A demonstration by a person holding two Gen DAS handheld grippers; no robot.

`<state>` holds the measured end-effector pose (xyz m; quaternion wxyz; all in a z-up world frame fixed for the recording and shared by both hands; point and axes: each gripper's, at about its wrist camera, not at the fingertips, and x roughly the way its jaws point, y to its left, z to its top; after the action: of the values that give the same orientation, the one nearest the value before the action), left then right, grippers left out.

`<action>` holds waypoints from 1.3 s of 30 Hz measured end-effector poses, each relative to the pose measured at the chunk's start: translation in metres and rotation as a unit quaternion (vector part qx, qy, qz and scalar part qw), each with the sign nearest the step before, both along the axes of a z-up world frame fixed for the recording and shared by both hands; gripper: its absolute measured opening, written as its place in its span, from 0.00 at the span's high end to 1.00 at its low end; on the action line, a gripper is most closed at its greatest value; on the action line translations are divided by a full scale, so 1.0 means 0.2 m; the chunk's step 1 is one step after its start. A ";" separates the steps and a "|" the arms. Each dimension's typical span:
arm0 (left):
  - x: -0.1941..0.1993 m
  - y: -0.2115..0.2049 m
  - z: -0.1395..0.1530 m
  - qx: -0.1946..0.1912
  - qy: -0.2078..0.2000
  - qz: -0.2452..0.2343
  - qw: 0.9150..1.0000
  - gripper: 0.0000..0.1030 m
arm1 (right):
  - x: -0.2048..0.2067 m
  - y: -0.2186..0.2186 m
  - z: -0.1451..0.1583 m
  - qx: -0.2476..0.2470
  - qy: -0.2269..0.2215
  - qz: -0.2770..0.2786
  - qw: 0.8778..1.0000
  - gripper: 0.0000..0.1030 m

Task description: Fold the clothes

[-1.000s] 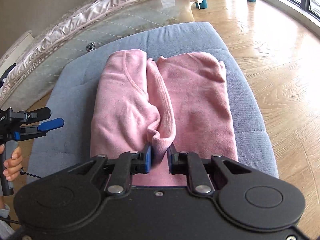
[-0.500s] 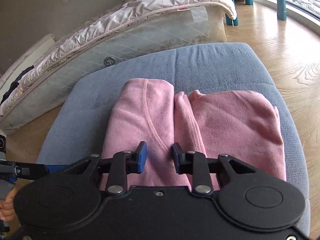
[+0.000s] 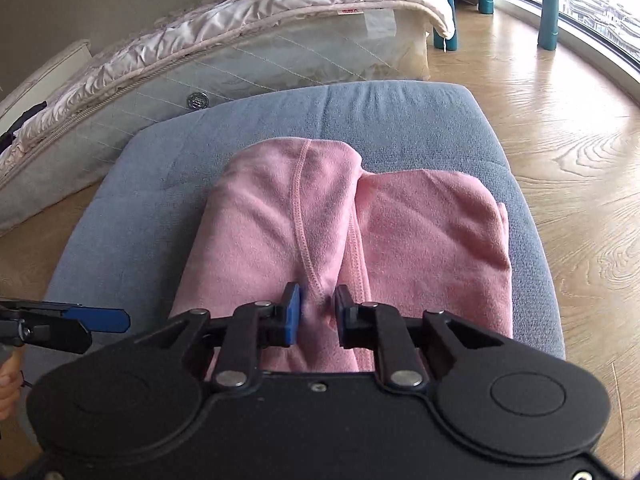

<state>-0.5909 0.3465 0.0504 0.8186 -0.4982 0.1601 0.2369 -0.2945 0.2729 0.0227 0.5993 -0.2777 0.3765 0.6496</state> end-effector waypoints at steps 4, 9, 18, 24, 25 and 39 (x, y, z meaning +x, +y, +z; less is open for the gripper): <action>0.07 -0.01 -0.01 0.012 0.013 -0.018 1.000 0.25 | 0.04 -0.01 0.06 0.019 0.005 -0.014 1.000 0.64; 0.17 -0.04 0.00 0.026 0.016 -0.052 0.998 0.25 | 0.11 0.03 -0.01 0.010 0.053 -0.032 0.998 0.54; 0.23 -0.03 -0.02 0.017 0.021 -0.055 0.998 0.25 | 0.03 0.04 -0.04 0.017 0.019 0.008 1.000 0.83; 0.17 -0.03 -0.02 -0.002 0.006 -0.045 0.999 0.25 | 0.05 -0.03 0.09 0.034 0.029 -0.003 0.999 0.89; 0.16 -0.03 -0.02 -0.005 0.003 -0.045 0.999 0.25 | 0.07 -0.04 0.12 0.035 0.030 -0.009 0.999 0.89; 0.16 -0.04 0.00 0.000 0.008 -0.050 0.999 0.24 | 0.37 -0.16 0.04 0.000 -0.006 -0.117 0.993 0.81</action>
<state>-0.5589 0.3376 0.0502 0.8278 -0.4879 0.1920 0.1996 -0.2199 0.2407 0.0316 0.6731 -0.2355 0.4030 0.5736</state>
